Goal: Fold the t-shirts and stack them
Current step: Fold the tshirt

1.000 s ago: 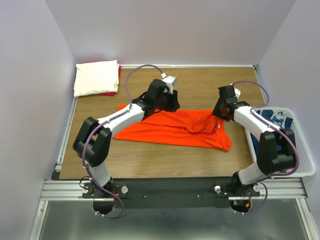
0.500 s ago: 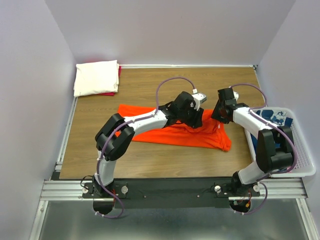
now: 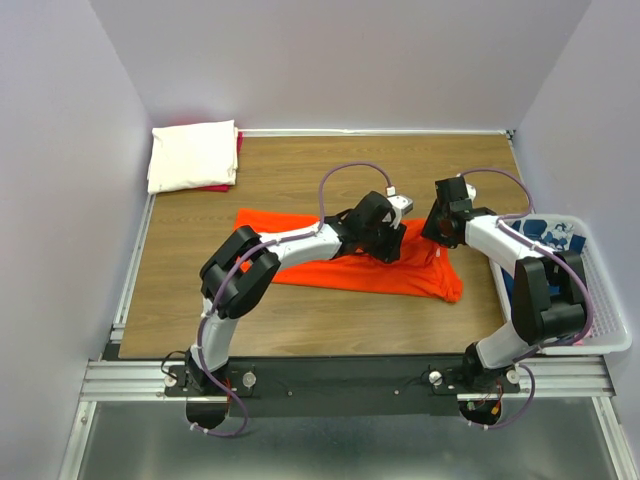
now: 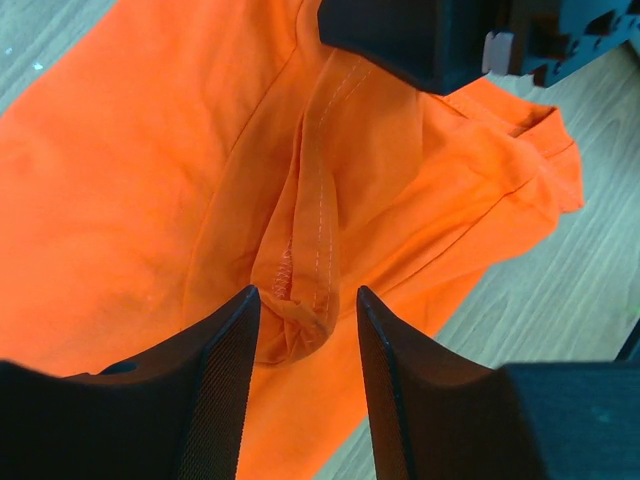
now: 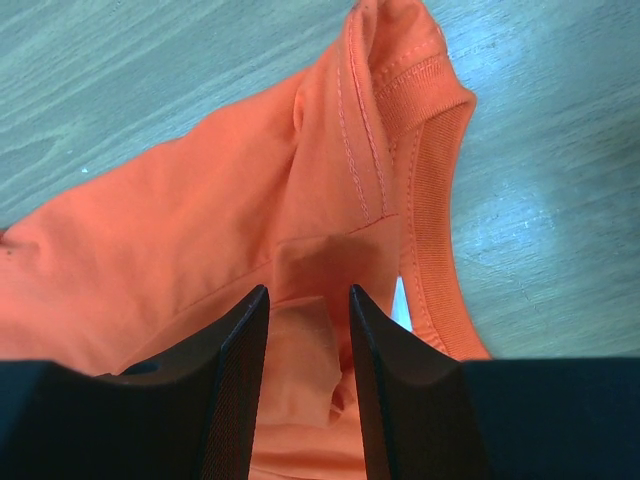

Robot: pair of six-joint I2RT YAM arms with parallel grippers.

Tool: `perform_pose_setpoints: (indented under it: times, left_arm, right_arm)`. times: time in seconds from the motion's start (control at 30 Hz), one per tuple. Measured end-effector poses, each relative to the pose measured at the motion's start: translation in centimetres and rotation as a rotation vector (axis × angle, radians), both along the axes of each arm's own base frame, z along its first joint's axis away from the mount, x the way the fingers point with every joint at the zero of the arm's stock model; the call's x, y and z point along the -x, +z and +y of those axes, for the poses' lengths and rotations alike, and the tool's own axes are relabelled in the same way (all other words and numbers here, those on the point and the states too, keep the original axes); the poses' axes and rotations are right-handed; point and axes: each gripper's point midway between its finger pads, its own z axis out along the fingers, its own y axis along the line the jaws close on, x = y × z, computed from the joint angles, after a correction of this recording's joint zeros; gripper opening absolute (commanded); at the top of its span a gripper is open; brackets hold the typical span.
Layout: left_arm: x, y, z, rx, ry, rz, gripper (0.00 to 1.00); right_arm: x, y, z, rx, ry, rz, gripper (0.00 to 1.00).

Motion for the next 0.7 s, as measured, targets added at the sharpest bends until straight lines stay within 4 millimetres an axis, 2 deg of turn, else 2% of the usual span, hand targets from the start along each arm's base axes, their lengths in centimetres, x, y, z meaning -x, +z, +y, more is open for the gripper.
perform_pose_setpoints:
  times: [0.1,0.23,0.33,0.37,0.43,0.53,0.6,0.7]
  left_arm:
    - [-0.01,-0.39,0.07,-0.01,0.003,0.002,0.5]
    - [-0.19,-0.57,0.23,-0.018,0.014,-0.002,0.43]
    - [-0.24,-0.72,0.27,-0.022,0.015,-0.003,0.34]
    - [-0.25,-0.78,0.28,-0.024,0.015,-0.003,0.28]
    - [-0.25,-0.9,0.31,-0.027,0.016,-0.002,0.24]
    - [-0.26,-0.94,0.32,-0.028,0.016,-0.002,0.07]
    - [-0.27,-0.93,0.32,-0.027,0.017,-0.002,0.01]
    - [-0.33,-0.93,0.34,-0.029,0.018,-0.005,0.0]
  right_arm:
    - [-0.12,0.04,0.05,-0.002,0.001,-0.005,0.45]
    - [0.04,-0.15,0.14,-0.007,0.004,-0.001,0.44]
    - [0.15,-0.28,0.25,-0.013,0.008,0.003,0.44]
    - [0.22,-0.36,0.26,-0.013,0.008,0.005,0.44]
    - [0.34,-0.49,0.26,-0.014,0.009,0.009,0.44]
    - [0.44,-0.62,0.26,-0.015,0.01,0.011,0.41]
    - [0.51,-0.71,0.26,-0.015,0.009,0.013,0.39]
    - [0.74,-0.94,0.29,-0.018,0.009,0.02,0.37]
